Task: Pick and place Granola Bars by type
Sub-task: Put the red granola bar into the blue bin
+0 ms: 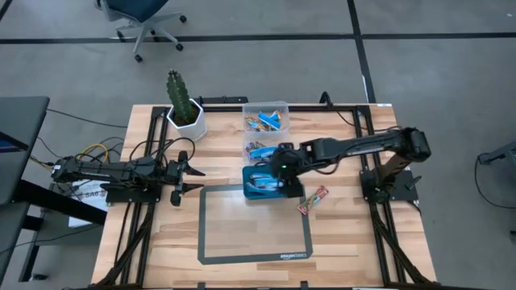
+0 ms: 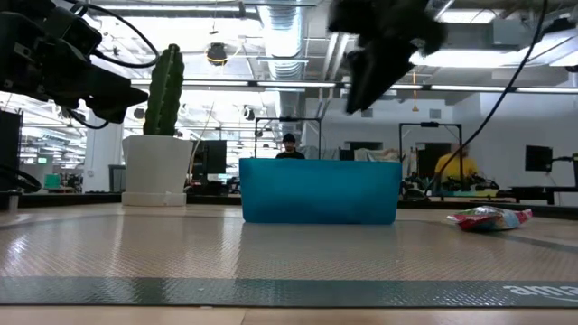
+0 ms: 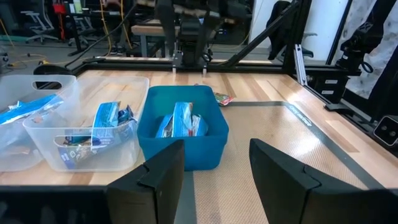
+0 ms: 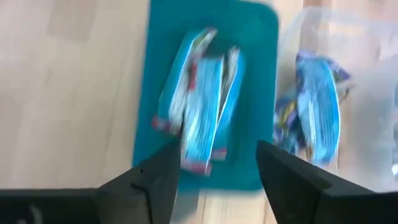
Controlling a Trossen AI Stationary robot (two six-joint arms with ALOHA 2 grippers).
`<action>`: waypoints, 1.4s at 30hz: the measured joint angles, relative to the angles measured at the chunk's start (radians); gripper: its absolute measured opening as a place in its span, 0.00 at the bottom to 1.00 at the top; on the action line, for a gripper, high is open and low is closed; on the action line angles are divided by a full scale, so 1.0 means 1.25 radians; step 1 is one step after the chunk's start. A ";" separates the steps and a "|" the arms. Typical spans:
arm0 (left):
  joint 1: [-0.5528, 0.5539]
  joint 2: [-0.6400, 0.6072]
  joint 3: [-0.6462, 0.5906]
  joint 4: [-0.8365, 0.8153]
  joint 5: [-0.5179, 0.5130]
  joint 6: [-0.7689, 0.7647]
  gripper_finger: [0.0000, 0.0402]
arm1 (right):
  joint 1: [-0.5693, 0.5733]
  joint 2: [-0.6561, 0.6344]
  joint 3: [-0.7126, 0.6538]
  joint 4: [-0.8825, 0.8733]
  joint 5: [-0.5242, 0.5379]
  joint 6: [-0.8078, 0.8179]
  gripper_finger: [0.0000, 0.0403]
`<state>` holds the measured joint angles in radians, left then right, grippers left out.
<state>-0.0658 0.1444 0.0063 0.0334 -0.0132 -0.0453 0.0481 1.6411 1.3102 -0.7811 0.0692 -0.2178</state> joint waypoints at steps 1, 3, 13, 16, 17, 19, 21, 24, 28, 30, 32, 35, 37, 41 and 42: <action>0.000 0.000 0.000 0.000 0.000 0.003 0.43 | 0.003 -0.016 0.000 -0.030 0.000 -0.005 0.51; 0.000 0.000 0.000 0.000 0.000 0.003 0.43 | 0.013 -0.051 -0.002 -0.100 -0.001 -0.023 0.51; 0.000 0.000 0.000 0.000 0.000 -0.002 0.43 | 0.082 -0.217 -0.163 -0.230 -0.001 -0.092 0.52; 0.000 0.000 0.000 0.000 0.000 0.002 0.43 | 0.108 -0.252 -0.241 -0.202 0.000 -0.092 0.52; 0.000 0.000 0.000 0.000 0.000 0.004 0.43 | 0.115 -0.260 -0.267 -0.186 0.000 -0.092 0.52; 0.000 0.000 0.000 0.000 0.000 0.002 0.43 | 0.129 -0.274 -0.311 -0.154 0.000 -0.092 0.52; 0.000 0.000 0.000 0.000 0.000 -0.002 0.43 | 0.138 -0.278 -0.351 -0.112 0.000 -0.092 0.52; 0.000 0.000 0.000 0.000 0.000 0.004 0.43 | 0.149 -0.275 -0.399 -0.056 -0.001 -0.093 0.52; 0.000 0.000 0.000 0.000 0.000 0.001 0.43 | 0.160 -0.275 -0.450 0.017 -0.018 -0.099 0.52; 0.000 0.000 0.000 0.000 0.000 -0.002 0.43 | 0.161 -0.275 -0.470 0.043 -0.035 -0.099 0.52; 0.000 0.000 0.000 0.000 0.000 0.003 0.43 | 0.163 -0.275 -0.492 0.063 -0.036 -0.099 0.51; 0.000 0.000 0.000 0.000 0.000 0.001 0.43 | 0.166 -0.275 -0.518 0.094 -0.036 -0.105 0.51; 0.000 0.000 0.000 0.000 0.000 -0.002 0.43 | 0.166 -0.275 -0.533 0.122 -0.036 -0.106 0.51; 0.000 0.000 0.000 0.000 0.000 0.004 0.43 | 0.166 -0.264 -0.561 0.166 -0.036 -0.122 0.51; 0.000 0.000 0.000 0.000 0.000 0.003 0.43 | 0.165 -0.249 -0.562 0.172 -0.036 -0.127 0.51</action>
<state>-0.0659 0.1441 0.0063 0.0335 -0.0137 -0.0416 0.2547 1.3300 0.6076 -0.5663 0.0246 -0.3761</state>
